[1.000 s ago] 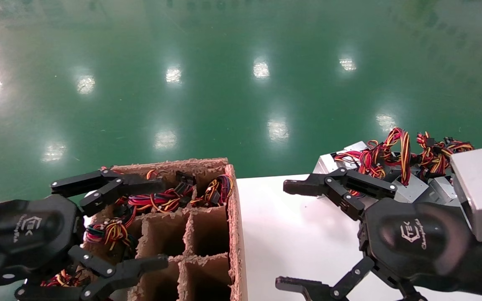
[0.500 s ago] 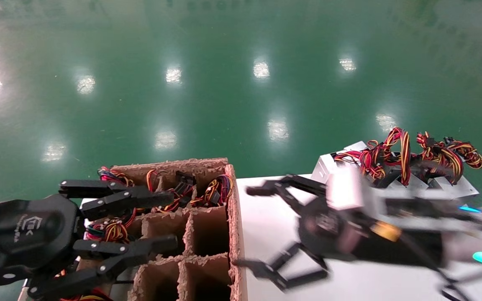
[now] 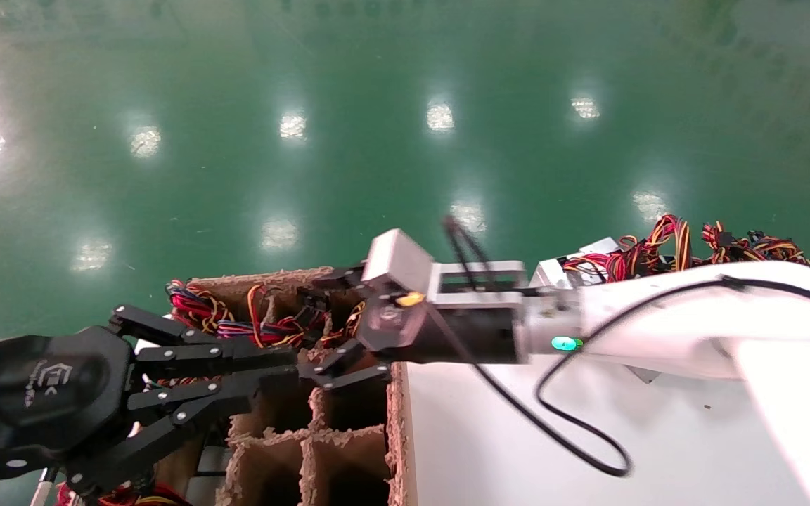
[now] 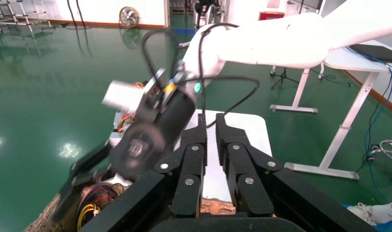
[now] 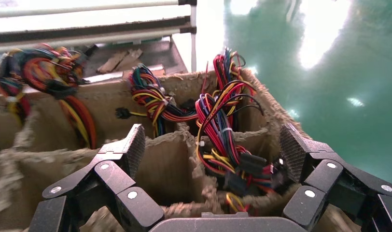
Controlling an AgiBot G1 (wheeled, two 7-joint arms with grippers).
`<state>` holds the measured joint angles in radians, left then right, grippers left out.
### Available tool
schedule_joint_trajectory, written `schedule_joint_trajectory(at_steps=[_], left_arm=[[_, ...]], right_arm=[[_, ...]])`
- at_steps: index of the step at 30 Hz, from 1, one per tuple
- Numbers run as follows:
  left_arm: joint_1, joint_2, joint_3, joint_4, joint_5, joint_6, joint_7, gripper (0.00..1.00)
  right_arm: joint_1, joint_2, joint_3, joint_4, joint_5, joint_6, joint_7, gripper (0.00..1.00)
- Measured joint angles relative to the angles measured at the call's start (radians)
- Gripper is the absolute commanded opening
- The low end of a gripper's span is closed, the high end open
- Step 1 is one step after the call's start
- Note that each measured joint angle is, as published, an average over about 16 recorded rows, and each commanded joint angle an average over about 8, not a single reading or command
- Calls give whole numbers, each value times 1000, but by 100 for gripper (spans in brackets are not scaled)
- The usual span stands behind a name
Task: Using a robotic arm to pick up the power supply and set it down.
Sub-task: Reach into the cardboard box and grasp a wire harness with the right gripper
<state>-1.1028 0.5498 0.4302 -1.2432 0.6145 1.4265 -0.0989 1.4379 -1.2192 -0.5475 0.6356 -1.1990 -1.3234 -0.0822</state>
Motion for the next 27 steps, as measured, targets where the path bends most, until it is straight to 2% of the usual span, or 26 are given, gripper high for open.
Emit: schedule_joint_trajectory(at_steps=[5, 10, 12, 18, 19, 20, 27], left_arm=[[0, 0, 0, 0, 0, 0, 0, 0], [0, 0, 0, 0, 0, 0, 0, 0], [0, 0, 0, 0, 0, 0, 0, 0], [0, 0, 0, 0, 0, 0, 0, 0], [0, 0, 0, 0, 0, 0, 0, 0], [0, 0, 0, 0, 0, 0, 0, 0], [0, 0, 0, 0, 0, 0, 0, 0]], right_arm=[[47, -83, -29, -130, -15, 10, -60, 100], [72, -132, -70, -198, -3, 36, -93, 100], [76, -142, -91, -208, 9, 51, -98, 88], [73, -153, -171, -189, 61, 119, -93, 13], [71, -153, -186, -183, 71, 134, -90, 5], [69, -153, -201, -176, 81, 148, -87, 0], [60, -154, -308, -127, 151, 275, -63, 0]])
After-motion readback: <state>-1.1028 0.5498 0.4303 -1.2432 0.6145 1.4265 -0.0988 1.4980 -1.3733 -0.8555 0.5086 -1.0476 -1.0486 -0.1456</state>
